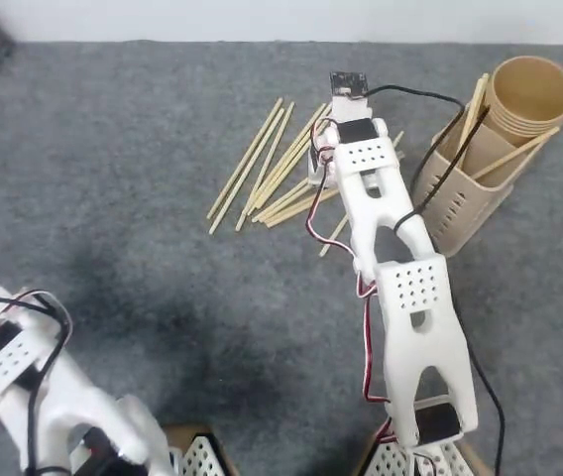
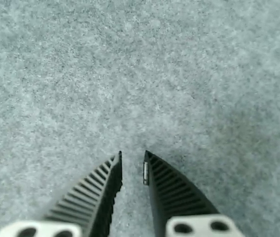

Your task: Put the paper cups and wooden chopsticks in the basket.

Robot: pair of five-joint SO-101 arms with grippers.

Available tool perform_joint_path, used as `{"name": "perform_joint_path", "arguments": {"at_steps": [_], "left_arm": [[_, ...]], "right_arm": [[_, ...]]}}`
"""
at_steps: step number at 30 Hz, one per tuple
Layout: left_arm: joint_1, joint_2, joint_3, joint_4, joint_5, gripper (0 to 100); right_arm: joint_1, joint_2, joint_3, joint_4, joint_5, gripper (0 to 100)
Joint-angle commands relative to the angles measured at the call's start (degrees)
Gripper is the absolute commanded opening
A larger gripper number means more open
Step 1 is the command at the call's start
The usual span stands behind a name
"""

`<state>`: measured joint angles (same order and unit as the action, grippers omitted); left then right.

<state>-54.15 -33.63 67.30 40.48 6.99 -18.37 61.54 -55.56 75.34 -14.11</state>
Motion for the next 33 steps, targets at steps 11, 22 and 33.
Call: {"name": "perform_joint_path", "arguments": {"at_steps": [11, 22, 33], "left_arm": [[0.3, -1.4, -0.2, -0.7, 0.2, 8], [0.3, -1.4, -0.2, -0.7, 0.2, 8], [0.3, -1.4, -0.2, -0.7, 0.2, 8]], "right_arm": [[-0.2, 5.8, -17.8, 11.8, 11.7, 1.0], [-2.4, 6.5, -20.0, 16.4, 15.8, 10.4], [-2.4, 7.0, -21.6, 18.7, 15.7, 22.0]]}}
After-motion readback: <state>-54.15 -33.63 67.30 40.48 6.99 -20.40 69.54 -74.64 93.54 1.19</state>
